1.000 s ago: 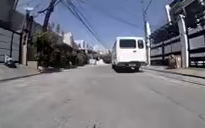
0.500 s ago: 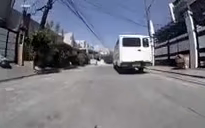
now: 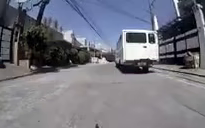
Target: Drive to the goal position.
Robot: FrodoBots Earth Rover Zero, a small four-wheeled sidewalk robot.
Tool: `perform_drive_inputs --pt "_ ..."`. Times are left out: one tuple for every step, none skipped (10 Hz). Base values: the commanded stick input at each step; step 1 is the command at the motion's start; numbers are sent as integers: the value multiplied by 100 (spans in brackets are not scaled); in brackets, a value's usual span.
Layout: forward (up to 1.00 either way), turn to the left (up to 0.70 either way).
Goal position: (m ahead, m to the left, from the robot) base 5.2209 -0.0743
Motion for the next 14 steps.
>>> perform_drive_inputs --pt "100 0" --pt "100 0" --pt "100 0" --pt "100 0" --pt "100 0" --pt "100 0" --pt "100 0" --pt "100 0" --pt "100 0" --pt "100 0" --pt "100 0" --pt "100 0" --pt "100 0" --pt "100 0"
